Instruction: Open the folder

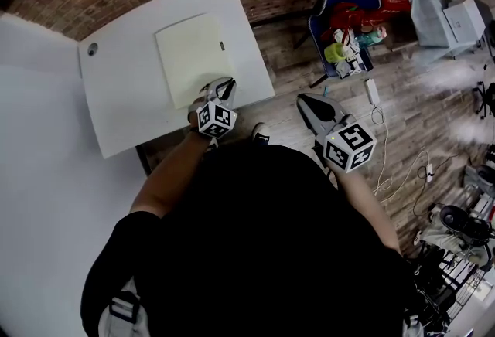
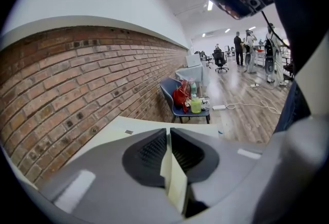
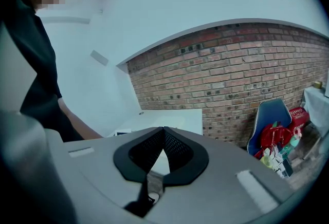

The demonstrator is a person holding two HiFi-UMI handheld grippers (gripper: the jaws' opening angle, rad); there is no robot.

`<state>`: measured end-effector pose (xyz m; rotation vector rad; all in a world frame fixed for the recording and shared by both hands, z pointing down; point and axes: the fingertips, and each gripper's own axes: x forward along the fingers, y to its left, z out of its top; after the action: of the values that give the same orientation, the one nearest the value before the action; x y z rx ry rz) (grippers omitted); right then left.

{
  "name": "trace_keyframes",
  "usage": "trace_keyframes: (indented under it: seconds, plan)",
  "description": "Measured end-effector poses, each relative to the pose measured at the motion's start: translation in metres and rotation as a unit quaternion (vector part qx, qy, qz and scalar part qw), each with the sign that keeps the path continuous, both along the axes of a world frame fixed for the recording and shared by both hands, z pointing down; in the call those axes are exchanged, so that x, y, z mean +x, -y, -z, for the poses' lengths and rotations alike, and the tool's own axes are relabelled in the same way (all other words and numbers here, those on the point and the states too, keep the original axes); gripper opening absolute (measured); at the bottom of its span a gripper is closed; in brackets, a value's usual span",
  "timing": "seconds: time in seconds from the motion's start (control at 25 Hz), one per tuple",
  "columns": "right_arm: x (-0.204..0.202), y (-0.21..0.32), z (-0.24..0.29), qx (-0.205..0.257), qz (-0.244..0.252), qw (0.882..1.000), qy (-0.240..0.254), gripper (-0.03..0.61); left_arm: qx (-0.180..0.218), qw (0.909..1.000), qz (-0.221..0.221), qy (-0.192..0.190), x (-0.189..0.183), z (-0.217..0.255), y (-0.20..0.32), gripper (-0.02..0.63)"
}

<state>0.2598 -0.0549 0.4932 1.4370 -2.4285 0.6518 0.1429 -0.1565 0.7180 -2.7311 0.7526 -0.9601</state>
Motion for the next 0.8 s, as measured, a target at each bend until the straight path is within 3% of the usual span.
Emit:
trace_keyframes:
  seconds: [0.52, 0.8]
  plan:
    - [-0.032, 0.013, -0.002, 0.010, 0.044, 0.999, 0.009, 0.003, 0.020, 0.9966, 0.033, -0.073, -0.029, 0.067, 0.011, 0.012]
    - [-0.055, 0.023, -0.003, 0.011, 0.077, 0.997, 0.013, 0.003, 0.023, 0.9876, 0.087, -0.129, -0.065, 0.102, 0.015, 0.009]
